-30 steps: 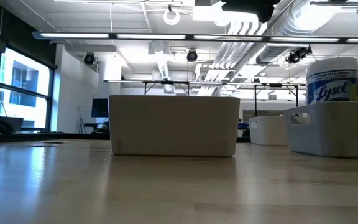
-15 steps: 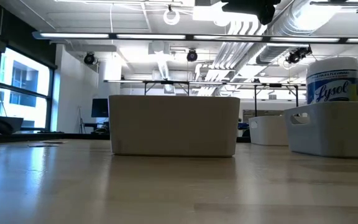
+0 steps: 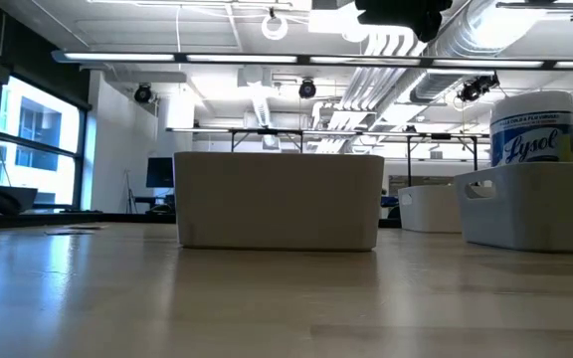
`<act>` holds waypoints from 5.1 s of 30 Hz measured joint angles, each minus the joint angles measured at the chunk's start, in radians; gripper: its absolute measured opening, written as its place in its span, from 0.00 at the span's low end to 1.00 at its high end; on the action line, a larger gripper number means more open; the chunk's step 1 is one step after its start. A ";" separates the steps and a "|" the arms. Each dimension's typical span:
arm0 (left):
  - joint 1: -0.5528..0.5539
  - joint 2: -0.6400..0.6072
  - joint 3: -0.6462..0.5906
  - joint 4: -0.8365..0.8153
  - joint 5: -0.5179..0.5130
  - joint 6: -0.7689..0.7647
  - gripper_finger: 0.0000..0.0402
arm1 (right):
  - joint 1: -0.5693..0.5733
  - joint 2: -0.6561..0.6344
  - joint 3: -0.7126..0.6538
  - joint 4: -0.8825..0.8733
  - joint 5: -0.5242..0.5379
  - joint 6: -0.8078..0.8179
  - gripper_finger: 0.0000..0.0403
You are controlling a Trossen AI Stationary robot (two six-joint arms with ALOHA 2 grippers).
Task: Pick & Place First Aid Supplies
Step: Put the green pad into the right gray bin, then put the blue pad into the white bin
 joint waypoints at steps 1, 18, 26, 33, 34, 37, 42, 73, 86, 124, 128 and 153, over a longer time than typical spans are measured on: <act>0.000 0.000 0.000 -0.006 -0.011 0.001 0.26 | 0.000 0.000 0.000 0.000 0.000 0.000 0.35; 0.029 0.003 0.041 -0.108 -0.244 0.104 0.01 | 0.032 0.105 0.000 0.099 -0.140 -0.039 0.35; 0.136 -0.130 0.051 -0.125 -0.446 0.262 0.00 | 0.127 0.394 0.006 0.504 -0.189 -0.238 0.37; 0.264 -0.283 0.052 -0.110 -0.552 0.361 0.00 | 0.198 0.666 0.138 0.698 -0.175 -0.430 0.48; 0.290 -0.301 0.052 -0.106 -0.550 0.363 0.00 | 0.200 0.702 0.167 0.706 -0.180 -0.452 0.49; 0.375 -0.328 0.052 -0.107 -0.489 0.374 0.00 | 0.203 0.800 0.260 0.705 -0.207 -0.559 0.52; 0.486 -0.331 0.052 -0.076 -0.339 0.443 0.00 | 0.205 0.888 0.389 0.636 -0.213 -0.674 0.51; 0.628 -0.366 0.185 -0.179 -0.185 0.511 0.15 | 0.158 0.926 0.426 0.413 -0.136 -0.562 0.01; 0.453 -0.410 0.300 -0.718 -0.618 0.180 0.27 | 0.235 0.612 0.426 -0.844 0.243 0.081 0.01; 0.664 -0.786 -0.259 -0.414 -0.603 -0.109 0.43 | 0.051 0.230 -0.005 -1.046 -0.202 0.529 0.30; 0.744 -0.793 -0.317 -0.359 -0.551 -0.069 0.44 | 0.068 0.230 0.128 -1.131 -0.171 0.527 0.38; 1.278 -0.784 -0.606 -0.089 -0.264 0.119 0.44 | 0.075 0.230 0.290 -0.648 0.034 -0.020 0.36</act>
